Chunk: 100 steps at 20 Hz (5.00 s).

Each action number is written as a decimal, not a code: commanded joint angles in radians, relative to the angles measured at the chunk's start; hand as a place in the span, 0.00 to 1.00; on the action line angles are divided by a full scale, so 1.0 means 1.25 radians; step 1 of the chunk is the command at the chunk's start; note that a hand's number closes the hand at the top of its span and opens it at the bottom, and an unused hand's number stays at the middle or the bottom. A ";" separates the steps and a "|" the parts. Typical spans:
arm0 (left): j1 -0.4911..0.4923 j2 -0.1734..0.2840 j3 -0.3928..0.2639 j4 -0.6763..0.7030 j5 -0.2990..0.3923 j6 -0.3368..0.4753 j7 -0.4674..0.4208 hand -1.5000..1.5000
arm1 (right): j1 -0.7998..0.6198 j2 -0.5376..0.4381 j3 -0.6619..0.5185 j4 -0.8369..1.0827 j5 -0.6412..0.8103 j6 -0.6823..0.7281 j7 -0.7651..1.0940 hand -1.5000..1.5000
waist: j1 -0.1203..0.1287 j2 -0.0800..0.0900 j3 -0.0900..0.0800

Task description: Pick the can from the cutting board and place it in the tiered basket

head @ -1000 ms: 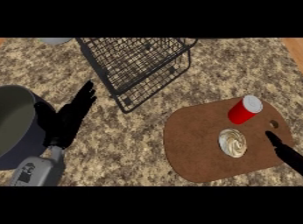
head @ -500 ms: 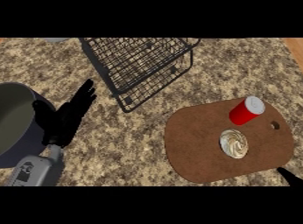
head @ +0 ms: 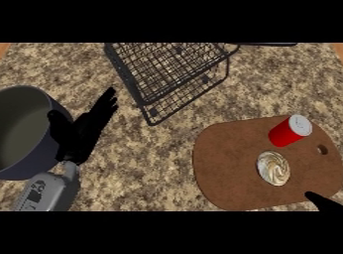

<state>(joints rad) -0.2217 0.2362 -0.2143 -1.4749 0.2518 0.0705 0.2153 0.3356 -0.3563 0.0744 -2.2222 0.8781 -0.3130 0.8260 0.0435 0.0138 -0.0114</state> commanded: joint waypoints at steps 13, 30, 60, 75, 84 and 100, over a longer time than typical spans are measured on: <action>-0.023 -0.008 0.029 0.025 0.004 -0.006 0.012 0.50 | -0.445 0.259 0.137 0.233 0.310 0.380 0.413 0.00 | -0.021 -0.008 0.008; 0.054 0.009 0.062 -0.053 0.014 -0.040 0.032 0.50 | -0.361 0.285 0.103 0.331 0.393 0.254 0.349 0.00 | -0.032 -0.012 0.010; 0.018 -0.074 0.100 0.030 -0.087 -0.078 -0.010 0.50 | -0.372 0.285 -0.038 0.544 0.311 0.052 0.161 0.00 | -0.036 -0.011 0.009; 0.032 -0.084 0.138 0.003 -0.087 -0.111 0.013 0.50 | -0.443 0.250 -0.061 0.616 0.286 0.004 0.017 1.00 | -0.035 -0.011 0.009; 0.011 -0.100 0.102 -0.010 -0.101 -0.098 0.027 0.50 | -0.510 0.121 0.137 0.693 0.097 0.332 -0.418 1.00 | 0.010 0.002 0.011; 0.055 -0.095 0.124 -0.017 -0.102 -0.101 0.012 0.50 | -0.706 -0.052 -0.230 0.376 -0.407 0.700 -0.488 1.00 | -0.042 -0.014 0.009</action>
<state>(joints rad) -0.1436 0.1196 -0.0622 -1.5040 0.1253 -0.0493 0.2389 -0.4855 -0.3827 -0.1302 -1.6696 0.4690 0.4947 0.1848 -0.0068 -0.0048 -0.0007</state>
